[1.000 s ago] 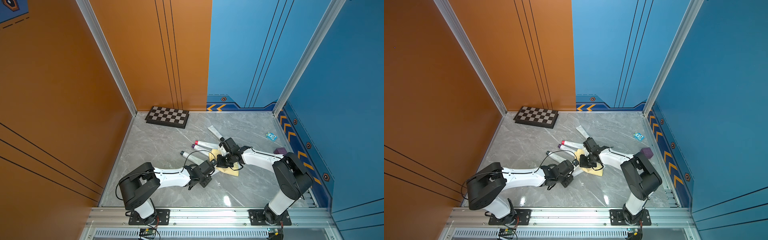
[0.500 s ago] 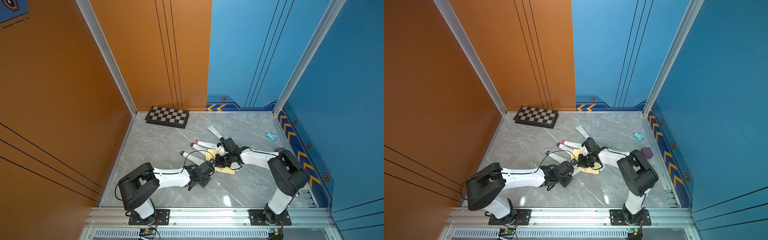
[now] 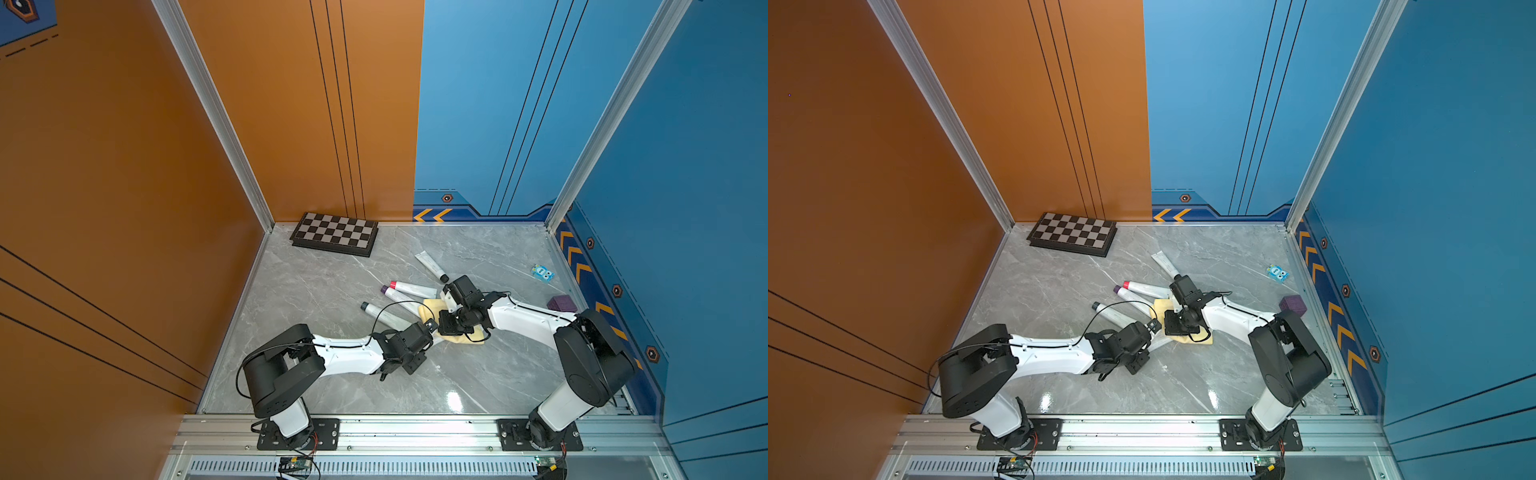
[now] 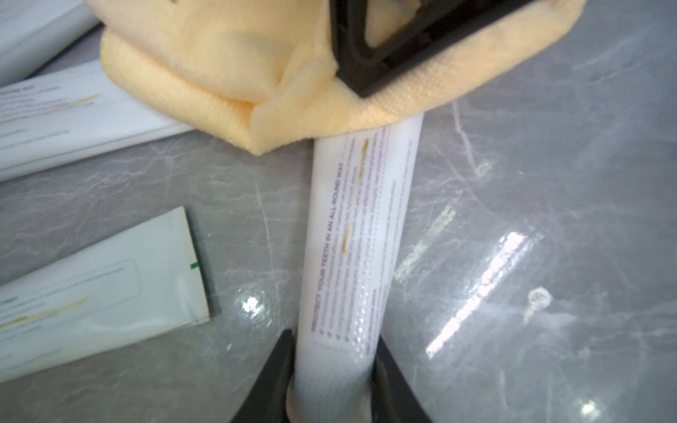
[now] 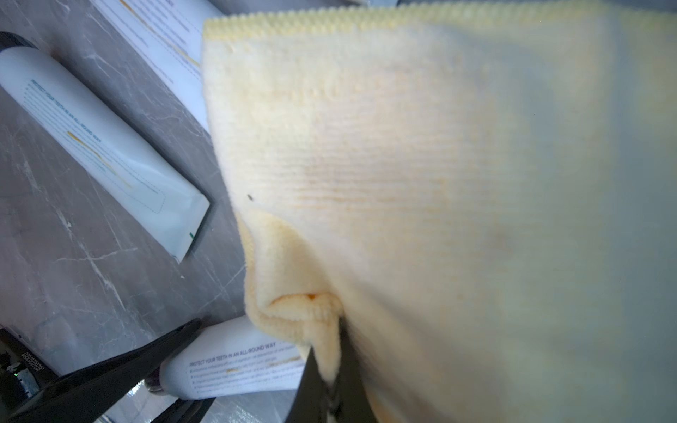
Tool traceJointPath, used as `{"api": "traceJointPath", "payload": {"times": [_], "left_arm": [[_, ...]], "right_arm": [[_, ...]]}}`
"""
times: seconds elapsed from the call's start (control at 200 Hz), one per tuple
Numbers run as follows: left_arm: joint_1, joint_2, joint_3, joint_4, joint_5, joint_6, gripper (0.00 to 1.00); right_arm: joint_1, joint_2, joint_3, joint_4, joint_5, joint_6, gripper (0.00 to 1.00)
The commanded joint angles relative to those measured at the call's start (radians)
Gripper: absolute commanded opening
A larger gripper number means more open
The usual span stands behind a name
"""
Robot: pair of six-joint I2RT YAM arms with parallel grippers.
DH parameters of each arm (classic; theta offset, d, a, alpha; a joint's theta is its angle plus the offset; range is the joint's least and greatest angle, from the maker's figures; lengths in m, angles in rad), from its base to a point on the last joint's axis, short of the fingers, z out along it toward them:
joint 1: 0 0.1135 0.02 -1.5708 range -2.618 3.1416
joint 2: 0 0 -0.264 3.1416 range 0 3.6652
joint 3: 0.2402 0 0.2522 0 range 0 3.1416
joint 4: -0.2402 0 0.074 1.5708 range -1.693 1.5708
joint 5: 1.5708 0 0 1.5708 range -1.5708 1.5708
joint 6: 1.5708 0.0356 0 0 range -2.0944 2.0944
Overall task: Wipe the surface of the toothpaste tube
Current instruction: Wipe the dirt from the toothpaste tube.
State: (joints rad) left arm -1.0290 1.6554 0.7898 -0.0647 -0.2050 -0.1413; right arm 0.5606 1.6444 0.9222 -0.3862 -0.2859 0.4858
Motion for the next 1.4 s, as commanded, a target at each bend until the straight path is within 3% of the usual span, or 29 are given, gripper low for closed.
{"api": "traceJointPath", "payload": {"times": [0.0,0.095,0.33,0.505,0.641,0.816,0.931,1.111,1.396], "left_arm": [[0.006,0.055,-0.041,-0.115,-0.005,-0.006,0.14],[0.006,0.052,-0.043,-0.115,-0.006,-0.006,0.14],[0.006,0.054,-0.042,-0.115,-0.008,-0.006,0.14],[0.006,0.052,-0.043,-0.115,-0.009,-0.006,0.14],[0.008,0.054,-0.043,-0.115,-0.006,-0.006,0.14],[0.007,0.052,-0.042,-0.115,-0.009,-0.007,0.14],[0.007,0.054,-0.043,-0.115,-0.006,-0.006,0.14],[0.009,0.056,-0.041,-0.115,-0.006,-0.006,0.14],[0.009,0.052,-0.042,-0.115,-0.008,-0.006,0.14]], "right_arm": [[-0.017,0.005,-0.035,-0.154,0.082,-0.015,0.00],[-0.031,-0.009,-0.048,-0.132,0.046,0.000,0.00],[0.018,0.054,-0.086,0.053,-0.271,0.104,0.00],[0.045,0.084,-0.103,0.142,-0.379,0.158,0.00],[0.029,0.083,-0.095,0.078,-0.295,0.118,0.00],[-0.017,0.016,-0.074,-0.091,0.024,0.038,0.00],[-0.061,-0.030,-0.083,-0.123,0.115,0.022,0.00],[-0.088,-0.040,-0.084,-0.120,0.084,0.009,0.00],[-0.034,-0.037,-0.075,-0.044,-0.072,0.052,0.00]]}}
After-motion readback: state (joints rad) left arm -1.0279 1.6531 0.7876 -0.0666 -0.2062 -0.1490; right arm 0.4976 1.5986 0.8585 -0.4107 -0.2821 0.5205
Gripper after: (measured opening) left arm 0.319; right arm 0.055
